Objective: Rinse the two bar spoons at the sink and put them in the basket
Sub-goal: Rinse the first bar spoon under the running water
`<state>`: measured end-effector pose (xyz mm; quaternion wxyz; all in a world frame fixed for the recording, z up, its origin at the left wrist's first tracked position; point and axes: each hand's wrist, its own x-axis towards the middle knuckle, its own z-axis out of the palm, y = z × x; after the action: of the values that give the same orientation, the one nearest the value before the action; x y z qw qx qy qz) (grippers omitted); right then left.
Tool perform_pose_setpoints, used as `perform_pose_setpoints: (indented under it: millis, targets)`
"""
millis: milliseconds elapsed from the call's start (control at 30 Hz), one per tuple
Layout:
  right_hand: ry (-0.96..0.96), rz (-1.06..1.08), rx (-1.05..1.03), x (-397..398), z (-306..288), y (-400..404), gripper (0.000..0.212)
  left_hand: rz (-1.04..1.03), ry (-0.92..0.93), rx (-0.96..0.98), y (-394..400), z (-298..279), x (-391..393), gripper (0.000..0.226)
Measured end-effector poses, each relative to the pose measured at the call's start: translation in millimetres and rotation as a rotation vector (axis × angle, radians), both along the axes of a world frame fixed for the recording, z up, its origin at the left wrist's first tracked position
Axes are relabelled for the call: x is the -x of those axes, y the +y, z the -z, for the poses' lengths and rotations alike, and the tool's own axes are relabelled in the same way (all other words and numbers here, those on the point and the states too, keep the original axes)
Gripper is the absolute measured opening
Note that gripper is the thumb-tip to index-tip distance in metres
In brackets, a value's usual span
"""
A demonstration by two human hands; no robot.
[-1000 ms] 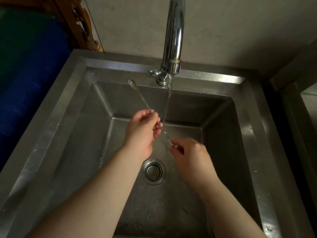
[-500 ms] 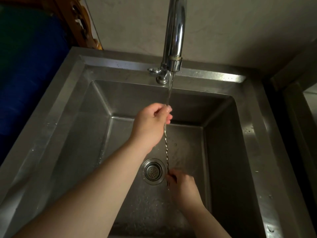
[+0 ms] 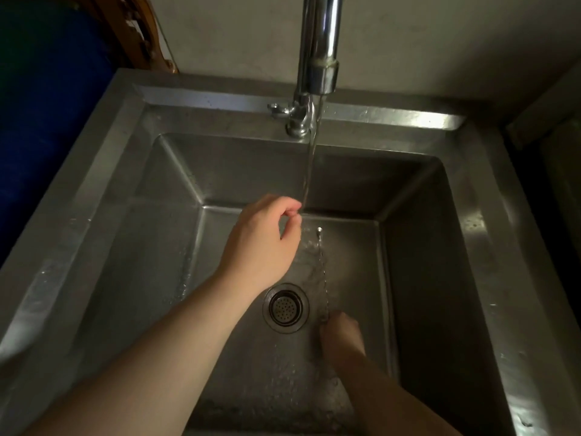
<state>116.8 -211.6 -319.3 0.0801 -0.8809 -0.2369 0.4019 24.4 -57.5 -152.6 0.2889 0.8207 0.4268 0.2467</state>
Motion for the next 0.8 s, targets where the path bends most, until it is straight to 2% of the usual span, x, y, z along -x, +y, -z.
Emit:
perform_pose_setpoints:
  millis: [133, 233, 300, 367, 433, 467, 567, 600, 700, 800]
  targets:
    - [0.06, 0.173, 0.055, -2, 27, 3, 0.031, -0.064, 0.08, 0.015, -3, 16, 23, 0.018]
    - [0.018, 0.117, 0.059, 2, 40, 2, 0.035, -0.074, 0.104, 0.042, -8, 25, 37, 0.02]
    - [0.055, 0.12, 0.093, 2, 49, 1, 0.035, -0.065, 0.117, 0.04, -8, 29, 42, 0.02]
    - [-0.077, -0.205, 0.229, 1, 52, -1, 0.033, -0.064, 0.12, 0.039, -7, 30, 43, 0.021]
    - [-0.129, -0.275, 0.224, 1, 55, -3, 0.032, -0.071, 0.11, 0.039, -5, 30, 44, 0.022]
    - [-0.096, -0.267, 0.257, 3, 55, -4, 0.034, -0.076, 0.102, 0.039, -4, 29, 44, 0.022]
    - [-0.15, -0.188, 0.177, 5, 54, -8, 0.036, -0.09, 0.098, 0.036, -2, 28, 45, 0.023]
    - [-0.113, -0.123, 0.138, 4, 52, -9, 0.036, -0.096, 0.102, 0.036, -2, 27, 45, 0.023]
    - [-0.139, -0.159, 0.081, 5, 51, -6, 0.035, -0.108, 0.114, 0.026, -1, 26, 48, 0.023]
    - [-0.132, -0.052, 0.016, 7, 42, -5, 0.033, -0.103, 0.137, -0.006, 0, 23, 53, 0.025]
